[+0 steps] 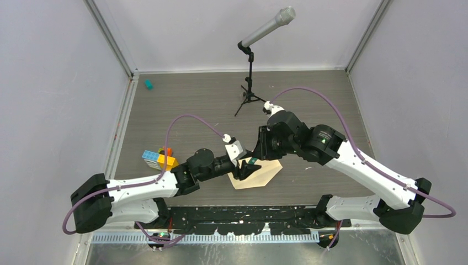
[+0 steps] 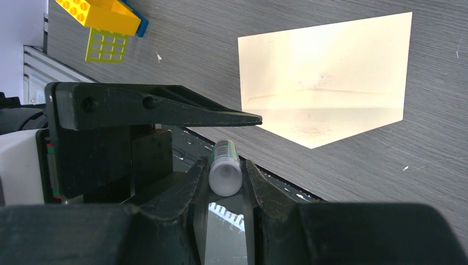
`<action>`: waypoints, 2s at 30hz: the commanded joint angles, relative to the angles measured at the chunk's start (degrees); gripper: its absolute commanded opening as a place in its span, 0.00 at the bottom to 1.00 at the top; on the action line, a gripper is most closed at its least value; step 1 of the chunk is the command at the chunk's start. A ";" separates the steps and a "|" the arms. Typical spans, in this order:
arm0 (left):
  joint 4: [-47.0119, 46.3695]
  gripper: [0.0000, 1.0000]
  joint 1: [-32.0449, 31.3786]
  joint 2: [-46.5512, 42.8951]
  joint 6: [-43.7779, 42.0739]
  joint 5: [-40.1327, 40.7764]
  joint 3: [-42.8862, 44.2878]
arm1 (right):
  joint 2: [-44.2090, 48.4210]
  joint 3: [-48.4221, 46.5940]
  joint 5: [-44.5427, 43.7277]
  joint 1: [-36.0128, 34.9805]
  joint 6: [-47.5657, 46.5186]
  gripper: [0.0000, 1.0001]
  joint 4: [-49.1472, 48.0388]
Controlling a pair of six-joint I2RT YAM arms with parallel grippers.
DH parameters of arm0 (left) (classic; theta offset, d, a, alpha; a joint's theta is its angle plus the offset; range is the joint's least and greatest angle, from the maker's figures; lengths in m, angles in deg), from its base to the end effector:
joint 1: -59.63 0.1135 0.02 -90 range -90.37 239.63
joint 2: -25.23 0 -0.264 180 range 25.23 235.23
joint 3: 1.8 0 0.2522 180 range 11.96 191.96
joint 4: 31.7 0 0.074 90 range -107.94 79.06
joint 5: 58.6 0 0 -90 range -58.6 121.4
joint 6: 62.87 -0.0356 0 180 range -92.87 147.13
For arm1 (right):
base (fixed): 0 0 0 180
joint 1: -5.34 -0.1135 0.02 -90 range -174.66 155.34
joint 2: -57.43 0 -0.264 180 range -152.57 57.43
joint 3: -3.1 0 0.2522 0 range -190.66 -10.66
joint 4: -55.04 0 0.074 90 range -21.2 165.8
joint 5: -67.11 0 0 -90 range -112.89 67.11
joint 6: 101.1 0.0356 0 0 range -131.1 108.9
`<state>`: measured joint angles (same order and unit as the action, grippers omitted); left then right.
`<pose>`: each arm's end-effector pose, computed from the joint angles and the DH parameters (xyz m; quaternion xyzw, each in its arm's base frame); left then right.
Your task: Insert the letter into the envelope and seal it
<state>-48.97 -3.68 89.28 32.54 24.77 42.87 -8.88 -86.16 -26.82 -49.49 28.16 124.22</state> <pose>0.1094 -0.2267 0.2632 0.3830 0.6096 -0.4254 0.5484 0.1298 0.1800 0.3745 -0.1130 0.9206 0.2510 0.2771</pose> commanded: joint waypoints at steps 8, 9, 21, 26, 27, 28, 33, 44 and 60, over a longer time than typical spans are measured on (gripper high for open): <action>-5.59 0.49 0.77 1.45 0.54 -1.45 2.43 | -1.19 -2.77 -0.25 -0.81 -0.51 0.01 -1.22; -5.70 0.48 0.90 1.43 0.63 -1.57 2.52 | -1.26 -2.79 -0.34 -0.88 -0.45 0.01 -1.29; -6.75 0.33 1.77 1.64 1.45 -3.40 2.22 | -1.59 -2.06 -0.66 -0.96 -0.08 0.01 -1.87; -6.30 0.00 1.84 2.02 1.58 -3.70 2.50 | -1.49 -1.69 -0.99 -1.02 0.15 0.05 -2.07; -5.43 0.00 1.90 2.14 1.68 -3.33 2.74 | -1.40 -1.52 -1.37 -0.94 0.38 0.10 -2.02; -4.43 0.00 1.90 2.21 1.83 -2.79 3.15 | -1.19 -1.19 -2.07 -0.98 0.68 0.18 -2.05; 4.93 0.00 3.54 1.92 6.03 2.71 5.06 | 0.91 -0.22 -10.18 -0.71 3.42 0.55 1.12; 33.02 0.00 17.25 11.66 16.59 2.50 15.00 | 11.19 26.07 -9.19 10.12 14.10 0.47 -3.90; 47.88 0.00 19.32 35.21 11.75 6.19 32.71 | 6.47 45.52 -7.76 11.04 22.52 0.07 -21.40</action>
<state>-5.17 15.53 123.75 46.11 29.08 72.95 -1.14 -42.14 -34.07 -38.91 48.01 109.60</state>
